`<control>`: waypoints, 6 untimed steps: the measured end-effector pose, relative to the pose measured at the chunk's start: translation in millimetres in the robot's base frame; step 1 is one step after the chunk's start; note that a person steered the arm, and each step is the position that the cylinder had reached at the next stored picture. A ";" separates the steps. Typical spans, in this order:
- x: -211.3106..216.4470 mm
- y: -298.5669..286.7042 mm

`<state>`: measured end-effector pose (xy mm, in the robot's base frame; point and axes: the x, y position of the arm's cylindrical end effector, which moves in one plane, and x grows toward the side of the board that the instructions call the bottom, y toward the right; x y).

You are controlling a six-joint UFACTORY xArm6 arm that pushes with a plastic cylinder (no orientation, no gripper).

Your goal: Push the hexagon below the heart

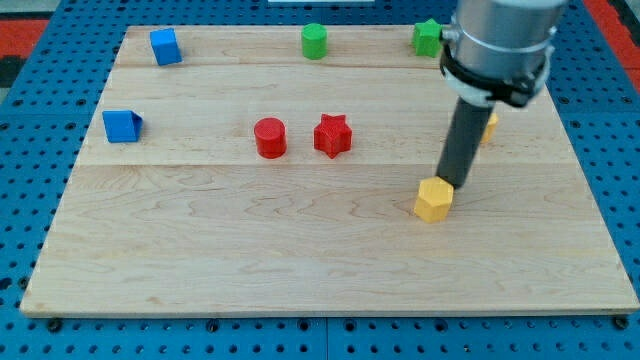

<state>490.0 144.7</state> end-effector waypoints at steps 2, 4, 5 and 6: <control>-25.7 -55.9; 61.3 25.8; 28.3 28.1; -48.7 9.6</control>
